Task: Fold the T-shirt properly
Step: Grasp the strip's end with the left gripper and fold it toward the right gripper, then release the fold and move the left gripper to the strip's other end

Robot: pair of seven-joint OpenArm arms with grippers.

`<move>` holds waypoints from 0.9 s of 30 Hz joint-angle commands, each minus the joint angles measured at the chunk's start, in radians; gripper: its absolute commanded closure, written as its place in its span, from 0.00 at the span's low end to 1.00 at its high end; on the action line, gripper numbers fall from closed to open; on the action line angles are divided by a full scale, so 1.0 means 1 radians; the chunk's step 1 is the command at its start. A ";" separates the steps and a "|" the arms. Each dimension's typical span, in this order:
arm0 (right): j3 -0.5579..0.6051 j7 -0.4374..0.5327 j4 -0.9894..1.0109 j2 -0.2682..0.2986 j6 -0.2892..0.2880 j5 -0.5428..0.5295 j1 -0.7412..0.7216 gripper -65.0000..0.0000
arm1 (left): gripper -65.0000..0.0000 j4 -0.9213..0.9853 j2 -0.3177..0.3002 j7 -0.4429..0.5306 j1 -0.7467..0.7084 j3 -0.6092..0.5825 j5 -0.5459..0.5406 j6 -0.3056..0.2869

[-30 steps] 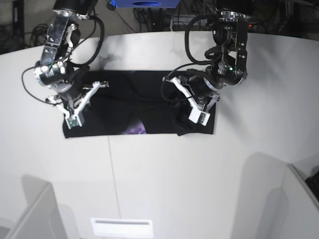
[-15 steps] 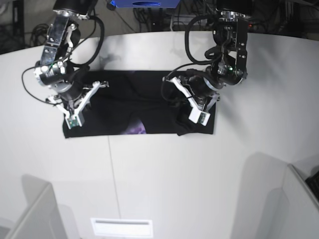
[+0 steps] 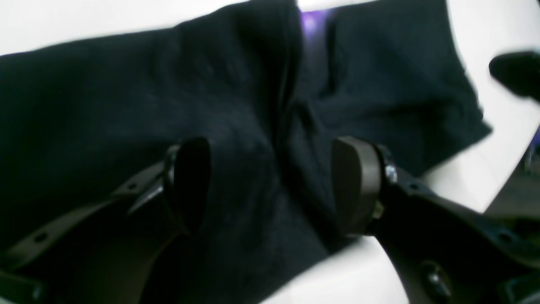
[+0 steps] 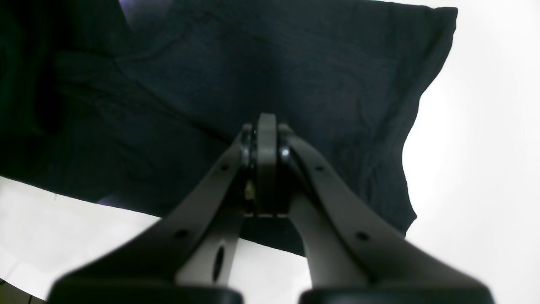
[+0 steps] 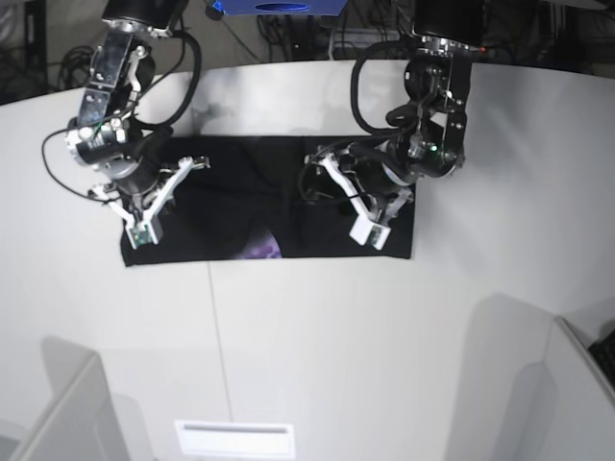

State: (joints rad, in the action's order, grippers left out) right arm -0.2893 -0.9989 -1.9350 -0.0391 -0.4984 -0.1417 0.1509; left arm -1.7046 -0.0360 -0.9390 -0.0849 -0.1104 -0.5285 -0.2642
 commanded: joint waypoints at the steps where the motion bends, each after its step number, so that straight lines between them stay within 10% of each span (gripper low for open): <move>1: 0.002 0.016 -0.016 0.000 -0.003 -0.009 -0.009 1.00 | 0.33 -0.010 0.009 0.018 0.020 -0.024 -0.026 -0.008; 11: -0.031 0.013 -0.017 0.005 -0.004 -0.009 -0.015 1.00 | 0.36 -0.094 0.021 0.016 -0.003 0.025 -0.026 -0.008; 16: -0.118 -0.113 -0.017 -0.002 -0.007 -0.009 -0.087 1.00 | 0.96 -0.199 -0.038 0.016 -0.086 0.226 -0.026 -0.010; 22: -0.255 -0.248 0.007 0.008 -0.009 -0.095 -0.184 0.42 | 1.00 -0.225 -0.121 0.022 -0.178 0.487 -0.026 -0.014; 27: -0.362 -0.265 0.250 0.097 -0.004 -0.316 -0.253 0.37 | 1.00 -0.225 -0.161 0.024 -0.220 0.628 -0.025 -0.014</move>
State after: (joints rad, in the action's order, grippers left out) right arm -0.6506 -1.2732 -1.6642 0.0486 -0.5030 -0.4534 -0.0868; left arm -1.9110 -0.1905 -0.9371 -0.3096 0.5182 -0.5316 -0.2691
